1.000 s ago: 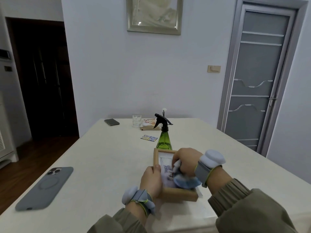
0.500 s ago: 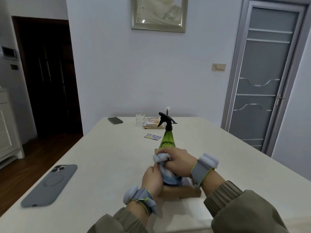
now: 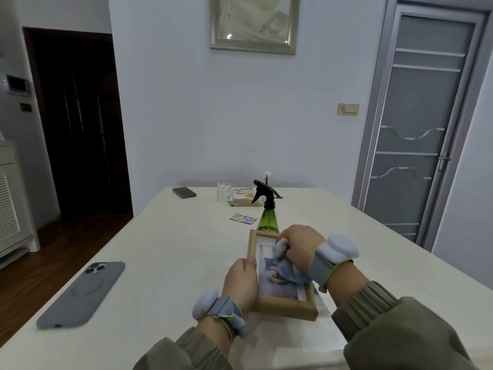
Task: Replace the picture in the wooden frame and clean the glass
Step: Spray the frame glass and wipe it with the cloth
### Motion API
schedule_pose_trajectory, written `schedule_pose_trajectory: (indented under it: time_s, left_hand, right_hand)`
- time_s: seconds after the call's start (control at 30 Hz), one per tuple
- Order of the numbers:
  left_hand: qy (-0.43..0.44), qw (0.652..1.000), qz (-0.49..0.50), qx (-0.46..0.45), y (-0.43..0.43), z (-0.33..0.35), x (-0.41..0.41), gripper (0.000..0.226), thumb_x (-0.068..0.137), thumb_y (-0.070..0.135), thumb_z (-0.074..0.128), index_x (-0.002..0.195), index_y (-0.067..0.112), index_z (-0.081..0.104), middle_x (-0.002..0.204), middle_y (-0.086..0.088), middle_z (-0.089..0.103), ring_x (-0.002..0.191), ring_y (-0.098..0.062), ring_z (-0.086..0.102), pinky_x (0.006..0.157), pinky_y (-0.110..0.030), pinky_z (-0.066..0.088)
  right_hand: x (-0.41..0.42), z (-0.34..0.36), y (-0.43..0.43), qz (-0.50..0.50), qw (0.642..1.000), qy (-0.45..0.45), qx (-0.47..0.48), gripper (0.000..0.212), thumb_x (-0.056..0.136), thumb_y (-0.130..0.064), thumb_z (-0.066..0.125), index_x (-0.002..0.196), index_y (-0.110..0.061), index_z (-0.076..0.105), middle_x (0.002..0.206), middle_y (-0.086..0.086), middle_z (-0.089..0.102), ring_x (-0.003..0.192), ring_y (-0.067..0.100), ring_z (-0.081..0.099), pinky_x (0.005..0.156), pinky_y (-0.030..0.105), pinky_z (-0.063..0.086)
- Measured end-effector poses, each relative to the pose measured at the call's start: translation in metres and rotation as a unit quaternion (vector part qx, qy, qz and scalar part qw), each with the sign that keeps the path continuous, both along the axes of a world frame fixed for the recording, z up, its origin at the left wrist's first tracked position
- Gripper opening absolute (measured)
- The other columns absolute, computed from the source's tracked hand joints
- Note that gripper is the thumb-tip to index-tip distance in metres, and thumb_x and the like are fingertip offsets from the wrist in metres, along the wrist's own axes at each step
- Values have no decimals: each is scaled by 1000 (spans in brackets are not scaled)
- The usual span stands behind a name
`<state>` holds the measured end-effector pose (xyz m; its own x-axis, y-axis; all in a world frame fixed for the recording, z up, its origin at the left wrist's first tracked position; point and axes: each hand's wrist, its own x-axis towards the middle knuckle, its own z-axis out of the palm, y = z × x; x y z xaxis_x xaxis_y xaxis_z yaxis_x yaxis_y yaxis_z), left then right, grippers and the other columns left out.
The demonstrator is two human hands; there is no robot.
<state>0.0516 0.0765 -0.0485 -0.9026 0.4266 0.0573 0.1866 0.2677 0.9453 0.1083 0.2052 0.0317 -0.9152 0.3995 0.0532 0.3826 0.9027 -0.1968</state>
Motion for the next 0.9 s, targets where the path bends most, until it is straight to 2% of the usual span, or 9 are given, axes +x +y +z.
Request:
schedule_pose_trajectory:
  time_s: [0.07, 0.17, 0.23, 0.33, 0.43, 0.53, 0.63, 0.73, 0.9]
  left_hand:
    - [-1, 1000, -17, 0, -1, -2, 2, 37, 101, 33, 31, 88, 7, 53, 101, -25, 60, 104, -39, 57, 89, -39, 45]
    - [-8, 1000, -21, 10, -2, -1, 2, 35, 101, 34, 30, 87, 9, 51, 103, -24, 61, 99, -37, 58, 86, -39, 45]
    - [-21, 999, -28, 17, -1, -2, 3, 34, 101, 32, 31, 84, 11, 51, 106, -26, 61, 102, -38, 59, 82, -40, 45]
    - [-82, 995, -17, 50, -2, -6, 3, 34, 99, 29, 33, 94, 3, 55, 119, -32, 60, 112, -45, 57, 78, -38, 40]
    - [-110, 991, 5, 73, -5, -4, -8, 43, 97, 26, 35, 113, -7, 57, 118, -33, 60, 111, -47, 58, 80, -39, 42]
    - [-91, 993, 4, 74, -7, -2, -22, 48, 92, 40, 41, 105, 0, 62, 112, -28, 64, 108, -42, 60, 95, -40, 47]
    - [-62, 997, 6, 48, -12, 3, -19, 47, 98, 38, 34, 108, 1, 62, 113, -22, 65, 109, -37, 59, 101, -45, 45]
    - [-41, 999, 10, 19, -15, 4, -16, 47, 101, 33, 30, 115, -2, 59, 120, -22, 61, 113, -37, 55, 100, -38, 43]
    - [-38, 999, 9, 9, -16, 1, -15, 46, 102, 33, 30, 116, 0, 58, 119, -20, 61, 112, -36, 55, 98, -38, 43]
  right_hand:
    - [-8, -5, 3, -36, 997, 66, 13, 21, 77, -5, 49, 84, -20, 62, 111, 12, 67, 96, 30, 62, 83, 31, 49]
    - [-10, -14, -9, -55, 985, 165, -13, 30, 81, -9, 49, 107, -19, 62, 113, 11, 66, 106, 34, 60, 85, 35, 49]
    - [-9, -17, -21, -29, 978, 199, -49, 29, 82, -14, 53, 109, -21, 62, 111, 7, 69, 106, 32, 61, 83, 32, 50]
    - [-6, -11, -38, 33, 987, 148, -51, 26, 83, -16, 57, 108, -15, 64, 111, 6, 68, 106, 26, 61, 74, 26, 42]
    - [4, -2, -48, 118, 986, 96, -63, 28, 83, -12, 61, 110, -5, 64, 111, 13, 67, 103, 26, 61, 80, 29, 43]
    - [17, 8, -54, 159, 982, 32, -93, 28, 78, -9, 65, 106, -11, 67, 103, 10, 69, 88, 18, 58, 73, 26, 48]
    - [23, 13, -53, 151, 987, -31, -43, 17, 75, -12, 65, 90, -22, 66, 84, 0, 61, 77, 16, 52, 57, 20, 41]
    - [27, 14, -46, 122, 988, -94, 23, 13, 74, -15, 67, 73, -24, 57, 79, -1, 58, 75, 19, 52, 65, 25, 43]
    - [33, 8, -43, 130, 982, -129, 37, 13, 75, -14, 66, 88, -12, 67, 86, 6, 65, 79, 22, 57, 71, 30, 47]
